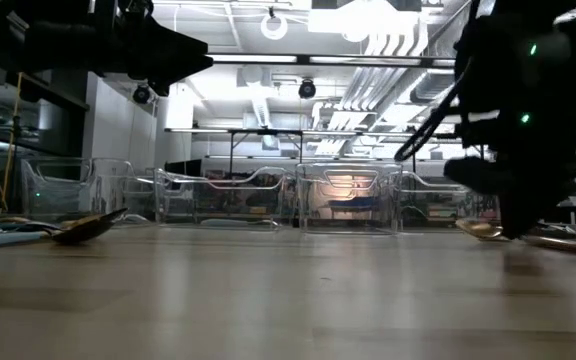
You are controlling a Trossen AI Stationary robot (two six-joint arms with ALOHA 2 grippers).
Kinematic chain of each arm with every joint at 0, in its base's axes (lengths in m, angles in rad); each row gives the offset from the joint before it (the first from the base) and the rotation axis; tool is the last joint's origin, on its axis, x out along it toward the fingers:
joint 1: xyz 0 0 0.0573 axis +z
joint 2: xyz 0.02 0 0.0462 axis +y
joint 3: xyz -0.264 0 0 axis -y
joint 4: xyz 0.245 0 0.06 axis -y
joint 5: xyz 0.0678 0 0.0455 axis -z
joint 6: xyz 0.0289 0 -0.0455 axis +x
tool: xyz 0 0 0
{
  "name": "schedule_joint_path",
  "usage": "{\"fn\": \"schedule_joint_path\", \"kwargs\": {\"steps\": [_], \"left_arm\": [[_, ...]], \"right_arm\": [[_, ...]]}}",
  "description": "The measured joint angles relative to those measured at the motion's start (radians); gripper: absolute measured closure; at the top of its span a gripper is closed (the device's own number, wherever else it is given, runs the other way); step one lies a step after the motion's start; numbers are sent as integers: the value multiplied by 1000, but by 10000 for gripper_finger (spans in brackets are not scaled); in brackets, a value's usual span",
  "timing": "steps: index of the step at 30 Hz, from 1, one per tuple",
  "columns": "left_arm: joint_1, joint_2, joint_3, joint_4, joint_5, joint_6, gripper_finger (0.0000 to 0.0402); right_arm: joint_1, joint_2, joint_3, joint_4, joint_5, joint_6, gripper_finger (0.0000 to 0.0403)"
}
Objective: Sort silverware by color (type)
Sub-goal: Put the gold spoon into the right transparent bin
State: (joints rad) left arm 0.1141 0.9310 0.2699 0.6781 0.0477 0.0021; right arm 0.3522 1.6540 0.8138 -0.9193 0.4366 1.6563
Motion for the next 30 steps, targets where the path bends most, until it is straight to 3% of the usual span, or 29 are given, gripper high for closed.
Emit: {"fn": "schedule_joint_path", "kwargs": {"steps": [4, 9, 14, 19, 22, 24, 27, 30], "left_arm": [[0, 0, 0, 0, 0, 0, 245], [0, 0, 0, 3, 0, 1, 245], [0, 0, 0, 13, 0, 1, 245], [0, 0, 0, 45, 0, 7, 245], [0, 0, 0, 79, 0, 25, 245], [0, 0, 0, 84, 0, 34, 245], [0, 0, 0, 85, 0, 38, 245], [-2, 2, 0, 93, 0, 53, 245]], "right_arm": [[62, -104, 0, -21, 26, -30, 400], [131, -239, 1, 71, 257, -181, 401], [125, -312, 2, 269, 485, -499, 402], [25, -319, 2, 541, 547, -887, 402], [-61, -306, -1, 733, 476, -1132, 402], [-125, -305, -27, 924, 367, -1291, 402], [-220, -305, -115, 1320, 74, -1512, 402], [-300, -305, -219, 1685, -176, -1591, 402]]}}
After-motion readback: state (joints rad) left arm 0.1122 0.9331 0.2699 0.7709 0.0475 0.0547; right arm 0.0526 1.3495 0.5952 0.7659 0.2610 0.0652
